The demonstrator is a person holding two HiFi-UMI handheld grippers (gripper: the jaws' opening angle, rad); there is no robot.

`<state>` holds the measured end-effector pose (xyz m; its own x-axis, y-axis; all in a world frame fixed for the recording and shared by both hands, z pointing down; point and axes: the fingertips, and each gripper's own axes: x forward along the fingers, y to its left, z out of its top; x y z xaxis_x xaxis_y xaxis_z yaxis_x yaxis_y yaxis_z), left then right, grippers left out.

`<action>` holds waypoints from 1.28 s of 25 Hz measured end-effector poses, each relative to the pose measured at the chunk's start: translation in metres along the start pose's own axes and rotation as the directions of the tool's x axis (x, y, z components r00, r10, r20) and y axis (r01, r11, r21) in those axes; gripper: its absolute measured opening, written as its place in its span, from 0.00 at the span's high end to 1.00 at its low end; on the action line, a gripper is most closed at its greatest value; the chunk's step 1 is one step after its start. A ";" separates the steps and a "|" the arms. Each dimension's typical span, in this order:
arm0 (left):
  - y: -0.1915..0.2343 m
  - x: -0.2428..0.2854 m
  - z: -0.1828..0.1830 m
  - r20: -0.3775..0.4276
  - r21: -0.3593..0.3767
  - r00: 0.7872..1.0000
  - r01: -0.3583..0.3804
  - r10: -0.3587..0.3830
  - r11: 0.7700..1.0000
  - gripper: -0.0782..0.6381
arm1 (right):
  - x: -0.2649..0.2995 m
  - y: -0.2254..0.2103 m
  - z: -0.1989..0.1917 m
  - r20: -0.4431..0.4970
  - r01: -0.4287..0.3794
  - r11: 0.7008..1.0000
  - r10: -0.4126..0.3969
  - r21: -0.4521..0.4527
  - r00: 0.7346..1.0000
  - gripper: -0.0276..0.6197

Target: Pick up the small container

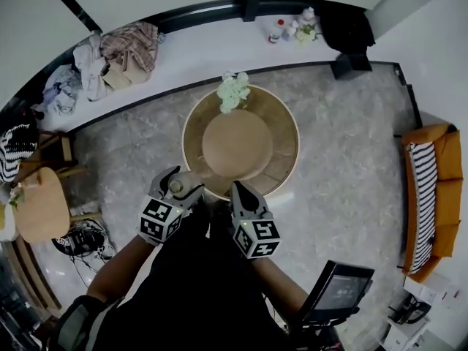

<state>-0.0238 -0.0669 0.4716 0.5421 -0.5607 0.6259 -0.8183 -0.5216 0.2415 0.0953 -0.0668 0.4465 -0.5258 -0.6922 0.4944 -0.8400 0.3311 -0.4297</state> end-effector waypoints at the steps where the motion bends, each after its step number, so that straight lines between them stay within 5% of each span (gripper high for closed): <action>1: -0.002 -0.006 0.002 0.004 -0.015 1.000 0.003 -0.003 1.000 0.42 | -0.002 0.000 0.004 0.007 0.001 1.000 -0.001 -0.001 1.000 0.95; 6: -0.011 -0.032 0.016 0.031 -0.126 0.999 0.048 -0.044 0.991 0.42 | -0.012 -0.005 0.016 0.029 0.023 1.000 -0.024 0.018 0.999 0.95; 15: -0.006 -0.058 0.045 0.128 -0.160 0.991 0.063 -0.042 0.985 0.42 | -0.042 -0.015 0.035 0.074 0.082 0.996 -0.085 0.039 0.994 0.95; 32: -0.033 -0.068 0.095 0.252 -0.109 0.959 0.158 -0.127 0.981 0.42 | -0.063 -0.008 0.073 0.182 0.116 0.993 -0.114 -0.001 0.977 0.95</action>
<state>-0.0156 -0.0732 0.3509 0.6720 -0.6336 0.3833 -0.7381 -0.5308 0.4165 0.1454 -0.0723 0.3638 -0.3935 -0.8306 0.3941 -0.8955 0.2494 -0.3686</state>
